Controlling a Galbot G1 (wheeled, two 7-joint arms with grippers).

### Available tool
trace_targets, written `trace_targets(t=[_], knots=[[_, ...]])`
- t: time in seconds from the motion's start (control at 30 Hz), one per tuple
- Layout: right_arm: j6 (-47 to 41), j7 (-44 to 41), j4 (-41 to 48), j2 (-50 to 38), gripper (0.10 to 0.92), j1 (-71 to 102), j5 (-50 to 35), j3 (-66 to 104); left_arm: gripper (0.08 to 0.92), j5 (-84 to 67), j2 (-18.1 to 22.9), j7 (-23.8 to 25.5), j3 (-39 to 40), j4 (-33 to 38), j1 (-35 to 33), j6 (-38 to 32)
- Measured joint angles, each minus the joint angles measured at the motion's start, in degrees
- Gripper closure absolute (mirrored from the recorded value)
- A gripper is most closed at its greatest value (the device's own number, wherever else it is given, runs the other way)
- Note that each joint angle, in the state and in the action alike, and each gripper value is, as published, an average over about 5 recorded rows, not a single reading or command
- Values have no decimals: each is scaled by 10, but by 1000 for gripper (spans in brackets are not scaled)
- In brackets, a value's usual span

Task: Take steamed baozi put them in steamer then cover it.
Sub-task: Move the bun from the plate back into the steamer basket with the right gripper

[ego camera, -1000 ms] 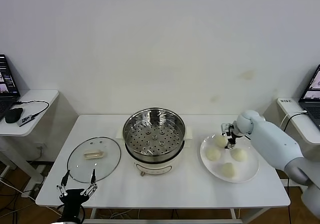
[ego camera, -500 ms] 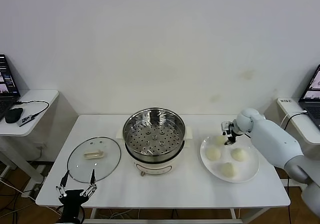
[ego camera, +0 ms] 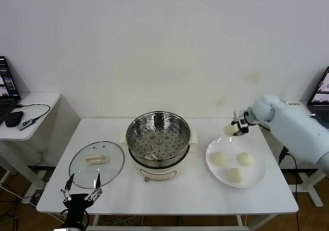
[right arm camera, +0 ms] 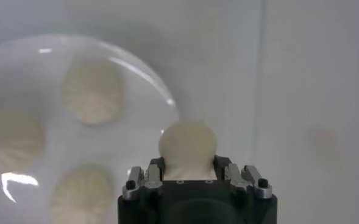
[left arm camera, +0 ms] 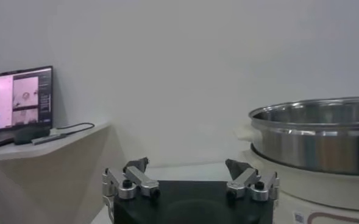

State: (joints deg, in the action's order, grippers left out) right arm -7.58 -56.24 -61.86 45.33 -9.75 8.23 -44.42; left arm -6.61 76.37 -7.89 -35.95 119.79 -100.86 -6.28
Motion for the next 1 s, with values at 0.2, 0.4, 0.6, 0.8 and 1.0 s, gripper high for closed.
trace_targets(t=[0.2,0.4,0.6,0.8,1.0], knots=[[-5,2,-48,-4,508,-92,-68,-69,177,-3,-8,1,2,2,8,4],[-5,9,-79,22,508,-173,-124,-134,177,-10,-13,1,-2,3,11,7],[7,20,-89,72,510,-220,-167,-185,177,-14,-17,2,-13,4,7,8],[33,29,-84,139,514,-234,-179,-224,177,-16,-15,3,-26,9,3,11],[78,40,-58,202,516,-226,-153,-249,177,-15,-12,3,-39,14,-4,12]])
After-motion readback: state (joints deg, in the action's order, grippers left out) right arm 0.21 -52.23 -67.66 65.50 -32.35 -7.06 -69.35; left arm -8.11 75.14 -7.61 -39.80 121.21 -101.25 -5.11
